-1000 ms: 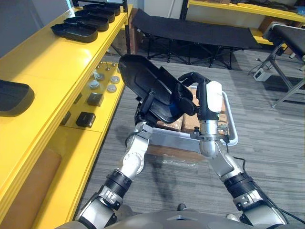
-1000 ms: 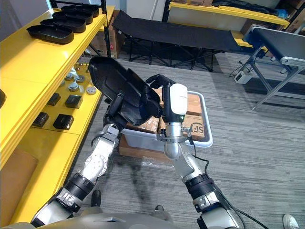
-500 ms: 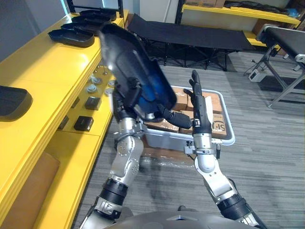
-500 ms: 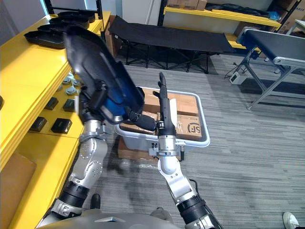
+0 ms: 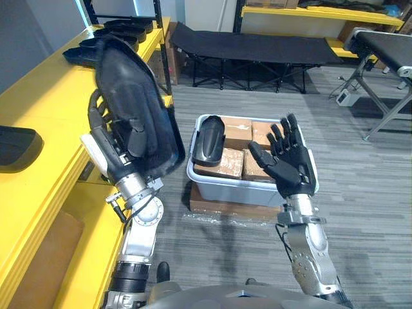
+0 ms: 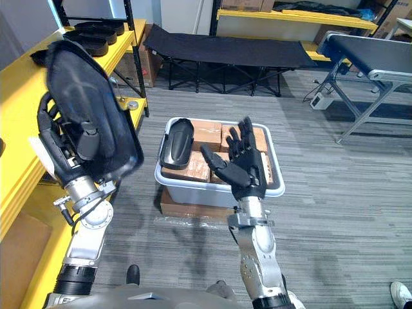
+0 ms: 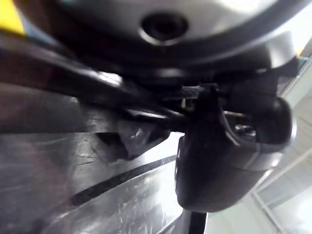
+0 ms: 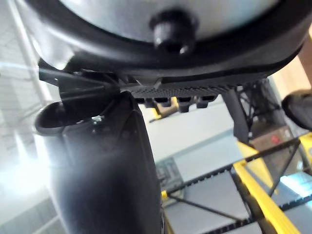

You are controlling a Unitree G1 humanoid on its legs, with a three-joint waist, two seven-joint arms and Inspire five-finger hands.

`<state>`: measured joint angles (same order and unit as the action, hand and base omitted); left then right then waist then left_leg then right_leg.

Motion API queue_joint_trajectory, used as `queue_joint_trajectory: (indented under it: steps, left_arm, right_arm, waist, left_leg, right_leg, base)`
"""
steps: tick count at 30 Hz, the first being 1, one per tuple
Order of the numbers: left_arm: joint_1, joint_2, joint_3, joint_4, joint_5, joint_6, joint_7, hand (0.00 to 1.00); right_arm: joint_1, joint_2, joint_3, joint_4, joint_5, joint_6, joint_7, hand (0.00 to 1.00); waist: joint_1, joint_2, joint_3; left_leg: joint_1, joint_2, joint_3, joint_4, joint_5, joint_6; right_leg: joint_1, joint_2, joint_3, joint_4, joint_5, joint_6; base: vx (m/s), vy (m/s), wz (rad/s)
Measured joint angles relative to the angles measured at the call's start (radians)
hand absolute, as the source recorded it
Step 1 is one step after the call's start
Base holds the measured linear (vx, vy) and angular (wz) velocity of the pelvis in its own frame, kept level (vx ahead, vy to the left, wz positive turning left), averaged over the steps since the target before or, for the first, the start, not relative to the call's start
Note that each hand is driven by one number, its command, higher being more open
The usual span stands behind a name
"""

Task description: Walk over and take three plastic housings, then place them on the shelf

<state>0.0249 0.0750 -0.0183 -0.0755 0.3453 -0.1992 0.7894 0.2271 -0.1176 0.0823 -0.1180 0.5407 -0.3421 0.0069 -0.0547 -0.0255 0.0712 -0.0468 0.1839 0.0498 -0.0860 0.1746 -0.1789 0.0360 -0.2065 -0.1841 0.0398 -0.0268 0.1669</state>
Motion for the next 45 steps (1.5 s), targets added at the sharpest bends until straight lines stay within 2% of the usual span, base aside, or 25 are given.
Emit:
queue_joint_trajectory:
  steps: [2,5,7,9,14,16,18,19,21,24,28,29,30,32,33,36,38,40,41,43,45]
  left_arm:
    - [0.048,0.003,0.012,0.000,-0.065,-0.020,-0.015,0.00]
    - [0.107,-0.001,0.033,0.000,-0.212,-0.090,-0.055,0.00]
    - [0.142,-0.017,0.061,-0.015,-0.290,-0.139,-0.108,0.00]
    - [0.163,-0.042,0.079,-0.060,-0.336,-0.158,-0.148,0.00]
    - [0.221,-0.084,0.136,-0.223,-0.383,-0.192,-0.206,0.00]
    - [0.250,-0.099,0.191,-0.283,-0.394,-0.196,-0.232,0.00]
    - [0.293,-0.116,0.259,-0.333,-0.449,-0.218,-0.261,0.00]
    - [0.307,-0.118,0.275,-0.341,-0.463,-0.220,-0.267,0.00]
    - [0.364,-0.121,0.337,-0.357,-0.521,-0.223,-0.300,0.00]
    - [0.403,-0.132,0.356,-0.357,-0.581,-0.228,-0.342,0.00]
    - [0.435,-0.140,0.329,-0.356,-0.590,-0.228,-0.416,0.00]
    - [0.438,-0.139,0.311,-0.356,-0.609,-0.227,-0.447,0.00]
    - [0.435,-0.138,0.276,-0.356,-0.630,-0.225,-0.495,0.00]
    - [0.417,-0.132,0.230,-0.354,-0.650,-0.214,-0.558,0.00]
    - [0.402,-0.125,0.198,-0.349,-0.660,-0.213,-0.604,0.00]
    - [0.385,-0.093,0.166,-0.348,-0.679,-0.213,-0.662,0.00]
    - [0.360,-0.078,0.149,-0.344,-0.698,-0.213,-0.681,0.00]
    - [0.328,-0.053,0.116,-0.332,-0.701,-0.214,-0.710,0.00]
    - [0.319,-0.046,0.107,-0.323,-0.705,-0.214,-0.718,0.00]
    - [0.319,-0.027,0.069,-0.315,-0.722,-0.214,-0.738,0.00]
    - [0.323,-0.024,0.054,-0.301,-0.723,-0.214,-0.736,0.00]
  right_arm:
    - [0.043,0.017,-0.056,0.033,-0.022,0.000,-0.022,1.00]
    - [0.087,0.017,-0.117,0.088,-0.022,0.001,-0.035,1.00]
    - [0.086,0.016,-0.131,0.092,-0.025,0.002,-0.035,1.00]
    - [0.066,0.016,-0.127,0.092,-0.025,0.004,-0.034,1.00]
    - [-0.051,0.014,-0.053,0.144,-0.077,0.025,-0.031,1.00]
    - [-0.109,0.010,0.005,0.189,-0.150,0.040,-0.035,1.00]
    - [-0.158,-0.004,0.083,0.228,-0.217,0.058,-0.033,1.00]
    - [-0.173,-0.004,0.098,0.237,-0.224,0.065,-0.034,1.00]
    - [-0.224,-0.004,0.134,0.273,-0.264,0.076,-0.033,1.00]
    - [-0.262,-0.005,0.137,0.277,-0.263,0.079,-0.034,1.00]
    - [-0.277,-0.005,0.150,0.277,-0.261,0.092,-0.027,1.00]
    - [-0.276,-0.004,0.162,0.277,-0.261,0.100,-0.023,1.00]
    - [-0.272,-0.010,0.171,0.277,-0.262,0.113,-0.019,1.00]
    - [-0.259,-0.019,0.174,0.277,-0.262,0.121,-0.025,1.00]
    - [-0.255,-0.031,0.177,0.277,-0.270,0.122,-0.036,1.00]
    - [-0.269,-0.034,0.215,0.277,-0.340,0.121,-0.049,1.00]
    - [-0.278,-0.033,0.235,0.275,-0.339,0.118,-0.053,1.00]
    - [-0.274,-0.035,0.233,0.267,-0.371,0.117,-0.077,1.00]
    - [-0.270,-0.036,0.229,0.264,-0.373,0.117,-0.083,1.00]
    - [-0.263,-0.036,0.218,0.255,-0.372,0.110,-0.083,1.00]
    - [-0.259,-0.037,0.212,0.254,-0.372,0.106,-0.071,1.00]
  waist:
    - [-0.005,0.001,-0.001]
    - [-0.006,0.006,-0.003]
    - [-0.002,0.015,-0.006]
    - [0.009,0.021,-0.006]
    - [0.072,0.029,-0.004]
    - [0.110,0.032,-0.005]
    - [0.164,0.036,-0.010]
    - [0.176,0.037,-0.010]
    - [0.224,0.037,-0.010]
    - [0.245,0.030,-0.008]
    - [0.242,0.023,-0.005]
    - [0.237,0.025,-0.003]
    - [0.214,0.029,-0.001]
    - [0.197,0.034,0.008]
    - [0.198,0.041,0.016]
    - [0.221,0.055,0.041]
    - [0.218,0.058,0.048]
    - [0.210,0.054,0.053]
    - [0.208,0.050,0.056]
    - [0.199,0.038,0.072]
    - [0.190,0.042,0.081]
  left_leg:
    - [0.000,0.000,0.006,0.000,-0.003,0.001]
    - [-0.001,0.000,0.016,0.000,-0.006,0.000]
    - [-0.006,-0.001,0.010,0.001,-0.007,-0.001]
    - [-0.019,-0.003,-0.012,0.001,-0.005,0.000]
    - [-0.049,-0.020,-0.115,0.000,0.000,-0.007]
    - [-0.057,-0.026,-0.157,0.000,0.004,-0.009]
    - [-0.074,-0.039,-0.210,0.000,0.009,-0.008]
    - [-0.079,-0.041,-0.220,0.001,0.012,-0.010]
    - [-0.091,-0.058,-0.263,0.001,0.023,-0.002]
    - [-0.095,-0.065,-0.281,0.001,0.029,0.001]
    - [-0.098,-0.066,-0.287,0.001,0.031,0.004]
    - [-0.104,-0.067,-0.287,0.001,0.039,0.017]
    - [-0.122,-0.069,-0.260,0.000,0.055,0.045]
    - [-0.135,-0.068,-0.197,0.001,0.072,0.073]
    - [-0.143,-0.070,-0.171,0.000,0.082,0.082]
    - [-0.157,-0.086,-0.169,0.000,0.088,0.081]
    - [-0.174,-0.103,-0.186,0.001,0.099,0.093]
    - [-0.189,-0.126,-0.221,0.001,0.136,0.104]
    - [-0.190,-0.133,-0.228,0.001,0.141,0.104]
    - [-0.189,-0.144,-0.241,0.002,0.157,0.096]
    - [-0.188,-0.136,-0.241,0.002,0.160,0.097]
  right_leg:
    - [-0.001,0.000,0.004,-0.008,0.001,0.001]
    - [-0.005,0.000,0.010,-0.011,0.002,0.002]
    - [-0.004,-0.001,0.004,-0.011,0.005,0.009]
    - [0.005,-0.001,-0.017,-0.011,0.005,0.009]
    - [0.053,-0.001,-0.130,-0.025,-0.005,0.011]
    - [0.073,0.000,-0.170,-0.025,-0.014,0.011]
    - [0.095,0.001,-0.226,-0.022,-0.027,0.012]
    - [0.097,0.002,-0.236,-0.024,-0.028,0.012]
    - [0.120,-0.001,-0.281,-0.024,-0.036,0.016]
    - [0.126,-0.004,-0.299,-0.022,-0.039,0.016]
    - [0.126,-0.004,-0.310,-0.007,-0.047,0.012]
    - [0.129,-0.003,-0.322,-0.006,-0.050,0.009]
    - [0.148,-0.002,-0.365,-0.006,-0.053,0.013]
    - [0.177,-0.004,-0.428,0.000,-0.063,0.021]
    - [0.191,-0.010,-0.462,0.016,-0.078,0.023]
    - [0.189,-0.027,-0.481,0.062,-0.120,0.028]
    - [0.150,-0.037,-0.427,0.146,-0.182,0.009]
    - [0.116,-0.037,-0.338,0.233,-0.245,-0.020]
    - [0.118,-0.037,-0.321,0.241,-0.253,-0.020]
    - [0.122,-0.040,-0.306,0.257,-0.275,0.004]
    - [0.120,-0.036,-0.304,0.261,-0.281,0.013]
  base:
    - [0.04,-0.004,-0.10]
    - [0.05,-0.010,-0.07]
    - [0.05,-0.016,0.05]
    - [0.04,-0.021,0.25]
    - [-0.01,-0.029,0.62]
    - [-0.01,-0.032,0.61]
    - [0.01,-0.044,0.66]
    - [0.03,-0.045,0.66]
    - [0.03,-0.034,0.54]
    - [0.01,-0.007,0.23]
    - [-0.03,0.002,0.08]
    - [-0.07,0.007,0.50]
    - [-0.07,0.014,0.74]
    - [-0.06,0.042,1.07]
    - [-0.07,0.065,1.01]
    - [-0.06,0.047,0.58]
    - [-0.06,-0.013,0.60]
    - [-0.02,-0.050,0.64]
    - [0.00,-0.042,0.58]
    - [-0.03,-0.048,0.30]
    - [-0.07,-0.045,0.01]
